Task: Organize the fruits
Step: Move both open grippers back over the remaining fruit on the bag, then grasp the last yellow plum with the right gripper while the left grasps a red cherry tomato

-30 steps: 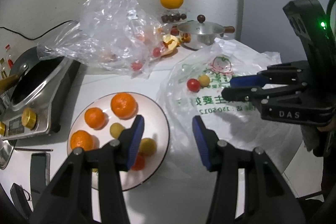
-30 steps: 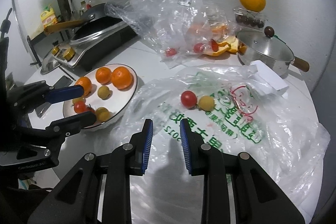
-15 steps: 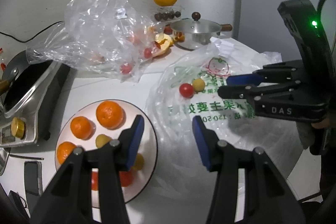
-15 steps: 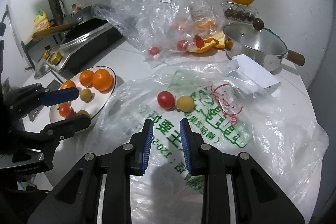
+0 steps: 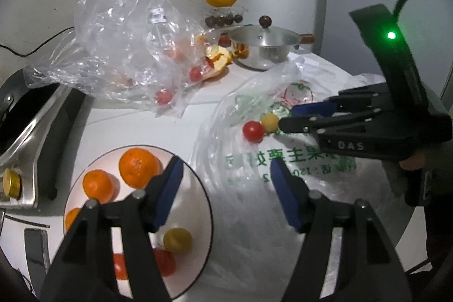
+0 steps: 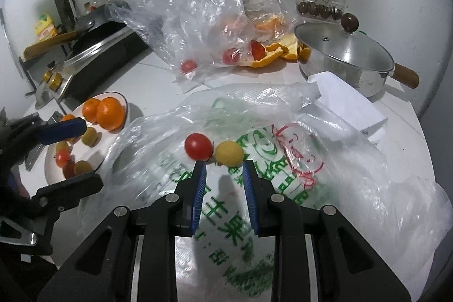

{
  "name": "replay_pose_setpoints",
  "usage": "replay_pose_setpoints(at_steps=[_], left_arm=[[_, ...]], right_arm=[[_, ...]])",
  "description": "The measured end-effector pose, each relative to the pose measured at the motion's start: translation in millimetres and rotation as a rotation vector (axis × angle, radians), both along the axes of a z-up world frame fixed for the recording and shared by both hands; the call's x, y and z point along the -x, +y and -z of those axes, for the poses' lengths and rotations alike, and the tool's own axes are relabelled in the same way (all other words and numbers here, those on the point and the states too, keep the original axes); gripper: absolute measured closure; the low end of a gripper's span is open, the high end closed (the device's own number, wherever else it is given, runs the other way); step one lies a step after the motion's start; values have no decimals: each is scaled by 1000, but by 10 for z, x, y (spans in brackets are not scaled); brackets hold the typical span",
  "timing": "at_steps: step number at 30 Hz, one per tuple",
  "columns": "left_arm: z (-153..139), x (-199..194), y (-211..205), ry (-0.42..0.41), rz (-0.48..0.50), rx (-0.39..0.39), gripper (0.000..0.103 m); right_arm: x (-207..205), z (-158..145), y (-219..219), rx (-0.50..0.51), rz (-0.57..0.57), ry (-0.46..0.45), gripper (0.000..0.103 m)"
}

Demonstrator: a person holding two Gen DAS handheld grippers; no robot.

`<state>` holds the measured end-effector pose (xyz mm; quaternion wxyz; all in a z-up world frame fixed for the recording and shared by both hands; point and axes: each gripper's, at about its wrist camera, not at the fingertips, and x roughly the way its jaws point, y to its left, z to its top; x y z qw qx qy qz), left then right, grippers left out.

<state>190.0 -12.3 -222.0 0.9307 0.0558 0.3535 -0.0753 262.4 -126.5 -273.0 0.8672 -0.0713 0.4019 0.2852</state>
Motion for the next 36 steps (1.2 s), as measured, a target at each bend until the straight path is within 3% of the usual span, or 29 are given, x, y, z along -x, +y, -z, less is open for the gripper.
replay_pose_setpoints(at_steps=[23,36], left_arm=[[20,-128,-50,-13,28,-28,38],[21,-238,-297,-6,58,-76,38]], right_arm=[[-318,169,125,16,-22,58,73],[-152,-11,-98,-9,-10,-7,75]])
